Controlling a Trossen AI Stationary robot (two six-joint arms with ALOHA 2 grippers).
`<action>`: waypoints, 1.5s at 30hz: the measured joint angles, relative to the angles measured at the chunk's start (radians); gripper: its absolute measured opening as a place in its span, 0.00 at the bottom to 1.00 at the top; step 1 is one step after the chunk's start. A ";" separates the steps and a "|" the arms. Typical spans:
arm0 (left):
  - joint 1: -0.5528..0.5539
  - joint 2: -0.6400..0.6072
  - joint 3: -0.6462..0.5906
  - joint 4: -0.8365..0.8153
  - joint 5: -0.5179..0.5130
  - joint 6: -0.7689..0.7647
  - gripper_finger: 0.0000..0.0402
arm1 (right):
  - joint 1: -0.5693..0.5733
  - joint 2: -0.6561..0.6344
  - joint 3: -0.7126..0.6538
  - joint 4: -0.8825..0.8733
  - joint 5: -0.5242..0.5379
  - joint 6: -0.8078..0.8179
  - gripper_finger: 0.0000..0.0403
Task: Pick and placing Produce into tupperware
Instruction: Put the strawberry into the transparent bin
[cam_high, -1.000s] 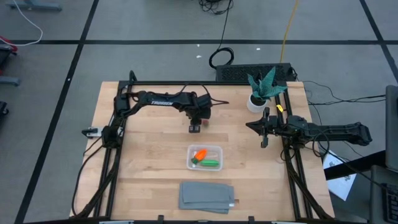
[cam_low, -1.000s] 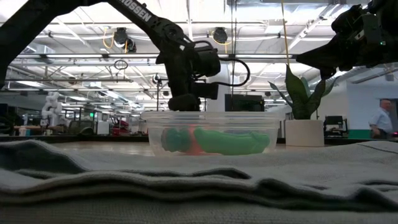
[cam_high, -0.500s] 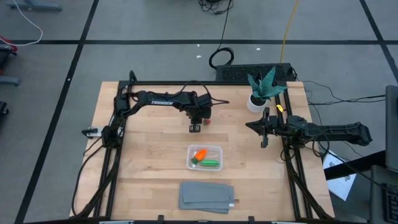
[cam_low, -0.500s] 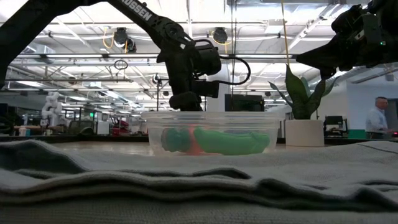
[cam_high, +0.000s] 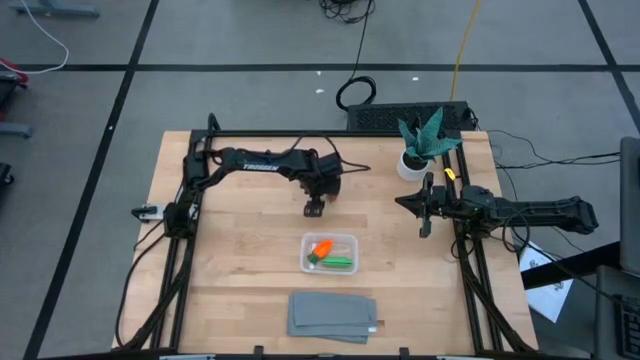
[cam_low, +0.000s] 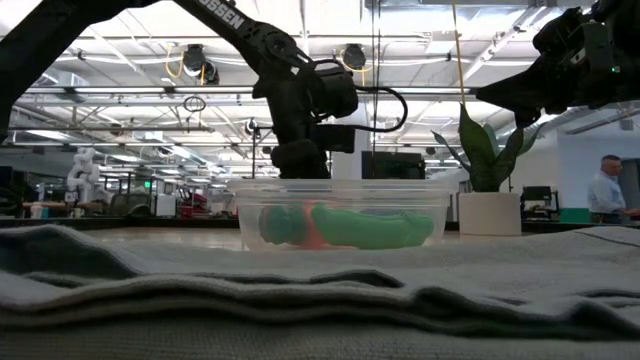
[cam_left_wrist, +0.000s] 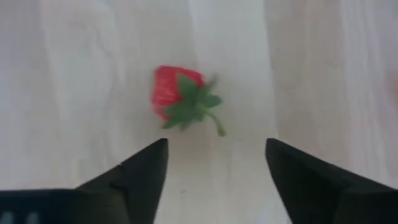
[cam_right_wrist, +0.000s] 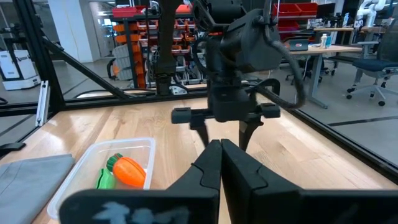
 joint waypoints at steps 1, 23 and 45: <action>-0.004 0.000 0.000 -0.006 0.001 0.004 0.71 | 0.000 0.000 0.000 0.000 0.000 0.000 0.00; -0.013 0.000 0.001 0.152 -0.047 -0.147 0.86 | 0.000 0.000 0.000 0.000 0.000 0.004 0.00; -0.005 0.005 0.001 0.198 -0.127 -0.302 0.85 | 0.000 0.000 0.000 0.000 0.000 0.008 0.00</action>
